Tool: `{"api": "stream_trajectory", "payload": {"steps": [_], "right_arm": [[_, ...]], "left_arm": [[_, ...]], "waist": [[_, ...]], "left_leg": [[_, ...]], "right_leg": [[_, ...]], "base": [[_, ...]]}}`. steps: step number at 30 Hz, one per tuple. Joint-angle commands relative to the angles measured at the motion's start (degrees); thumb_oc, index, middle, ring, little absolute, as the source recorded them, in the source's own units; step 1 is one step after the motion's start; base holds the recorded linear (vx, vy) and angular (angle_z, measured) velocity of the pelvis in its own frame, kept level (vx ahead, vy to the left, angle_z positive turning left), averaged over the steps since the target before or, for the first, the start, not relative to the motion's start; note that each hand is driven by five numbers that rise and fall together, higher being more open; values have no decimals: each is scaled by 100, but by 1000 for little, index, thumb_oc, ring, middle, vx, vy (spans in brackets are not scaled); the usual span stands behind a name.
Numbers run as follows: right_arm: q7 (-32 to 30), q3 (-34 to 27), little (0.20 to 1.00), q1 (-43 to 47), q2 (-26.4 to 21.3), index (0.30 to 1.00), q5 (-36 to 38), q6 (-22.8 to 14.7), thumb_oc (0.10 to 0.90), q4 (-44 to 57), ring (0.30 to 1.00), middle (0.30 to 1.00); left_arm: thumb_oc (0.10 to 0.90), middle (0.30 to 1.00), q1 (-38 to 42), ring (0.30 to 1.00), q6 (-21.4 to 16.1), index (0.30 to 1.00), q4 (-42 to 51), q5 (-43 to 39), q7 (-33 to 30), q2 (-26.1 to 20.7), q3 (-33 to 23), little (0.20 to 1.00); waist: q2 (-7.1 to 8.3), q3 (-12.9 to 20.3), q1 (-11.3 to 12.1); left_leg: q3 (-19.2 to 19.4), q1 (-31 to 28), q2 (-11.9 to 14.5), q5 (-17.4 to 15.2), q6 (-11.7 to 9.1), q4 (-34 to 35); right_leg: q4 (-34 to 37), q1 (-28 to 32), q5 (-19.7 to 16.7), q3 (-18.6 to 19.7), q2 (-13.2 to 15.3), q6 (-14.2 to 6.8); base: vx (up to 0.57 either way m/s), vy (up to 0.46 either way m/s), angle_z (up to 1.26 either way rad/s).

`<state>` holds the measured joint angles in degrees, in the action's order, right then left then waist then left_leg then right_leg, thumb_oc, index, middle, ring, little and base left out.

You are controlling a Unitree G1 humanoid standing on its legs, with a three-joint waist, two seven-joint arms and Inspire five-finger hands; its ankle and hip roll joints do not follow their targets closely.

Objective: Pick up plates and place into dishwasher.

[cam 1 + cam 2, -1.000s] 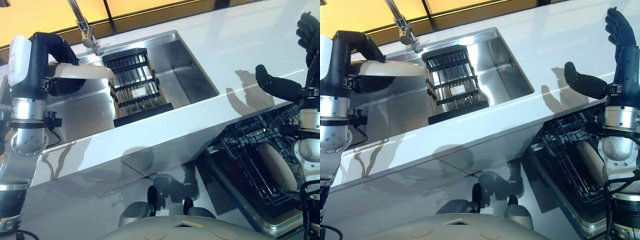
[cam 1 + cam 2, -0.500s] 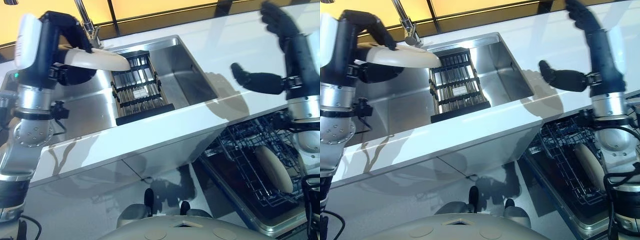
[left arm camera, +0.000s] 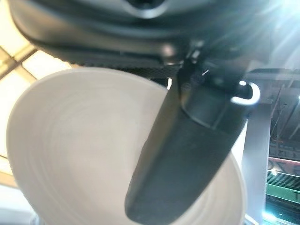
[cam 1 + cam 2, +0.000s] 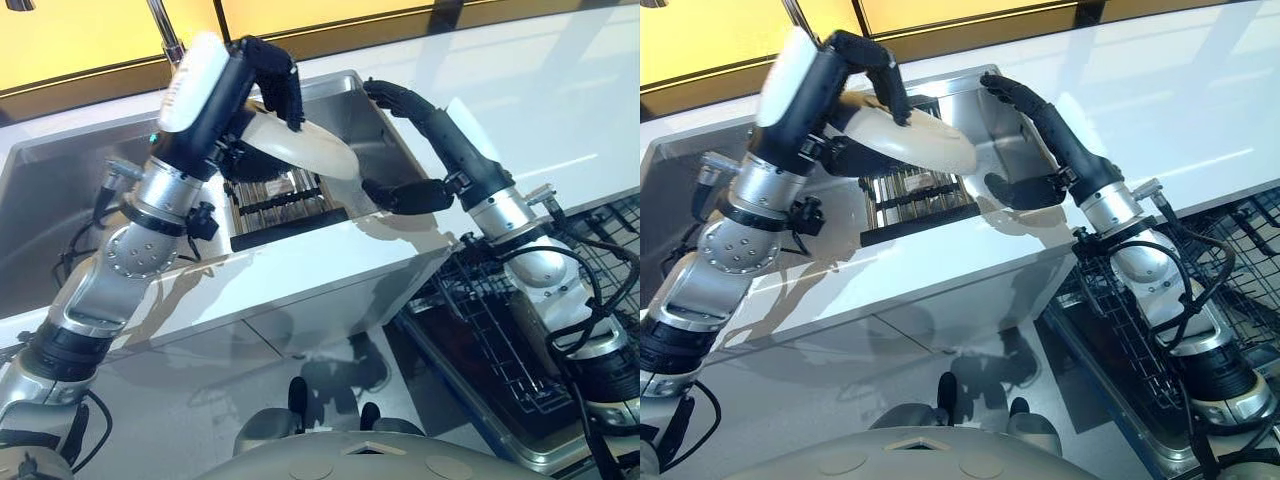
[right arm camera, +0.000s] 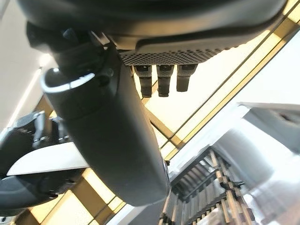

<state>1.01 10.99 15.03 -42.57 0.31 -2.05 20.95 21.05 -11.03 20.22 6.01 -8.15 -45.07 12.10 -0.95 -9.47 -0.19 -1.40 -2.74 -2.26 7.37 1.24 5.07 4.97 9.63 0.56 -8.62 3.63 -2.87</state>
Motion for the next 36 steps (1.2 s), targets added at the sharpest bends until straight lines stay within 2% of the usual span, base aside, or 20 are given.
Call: {"api": "stream_trajectory", "payload": {"steps": [1, 17, 18, 19, 23, 36], "right_arm": [[-505, 88, 900, 741, 192, 900, -191, -339, 800, 312, 900, 900], [-983, 637, 900, 926, 733, 900, -214, -51, 800, 263, 900, 900], [-1039, 640, 760, 915, 768, 780, -213, -73, 660, 271, 780, 780], [-1177, 643, 200, 894, 854, 300, -248, -101, 100, 304, 300, 300], [-1385, 620, 200, 820, 1018, 300, -356, -224, 100, 335, 300, 300], [-1884, 516, 200, 801, 1031, 300, -391, -322, 100, 404, 300, 300]], "left_arm": [[100, 300, 708, 300, -9, 300, 99, -372, -295, 237, -29, 200], [100, 300, 997, 300, 655, 300, -8, -386, -695, 667, 386, 200], [100, 300, 1004, 300, 684, 300, -14, -376, -713, 690, 401, 200], [100, 300, 1013, 300, 755, 300, -4, -385, -757, 732, 424, 200], [100, 300, 962, 300, 880, 300, -49, -241, -848, 822, 436, 200], [100, 300, 849, 300, 1186, 300, -166, -281, -849, 839, 477, 200]], "waist": [[171, 749, 32], [150, 781, -11], [148, 779, -15], [142, 776, -21], [130, 773, -33], [113, 765, -38]], "left_leg": [[248, -380, -303, -719, -84, -7], [328, -373, -292, -728, -68, -7], [334, -376, -292, -729, -66, -7], [343, -375, -295, -727, -62, -7], [368, -383, -300, -737, -62, -7], [519, -424, -291, -755, -58, -7]], "right_leg": [[-297, -440, -202, -33, 15, -350], [-212, -431, -237, 12, 11, -353], [-209, -431, -241, 12, 13, -353], [-201, -436, -250, 14, 15, -353], [-180, -429, -264, 17, 19, -367], [-127, -416, -302, -56, 56, -398]], "base": [[0, 0, 0], [0, 0, 0], [0, 0, 0], [0, 0, 0], [5, 0, -1], [20, -6, -5]]}}
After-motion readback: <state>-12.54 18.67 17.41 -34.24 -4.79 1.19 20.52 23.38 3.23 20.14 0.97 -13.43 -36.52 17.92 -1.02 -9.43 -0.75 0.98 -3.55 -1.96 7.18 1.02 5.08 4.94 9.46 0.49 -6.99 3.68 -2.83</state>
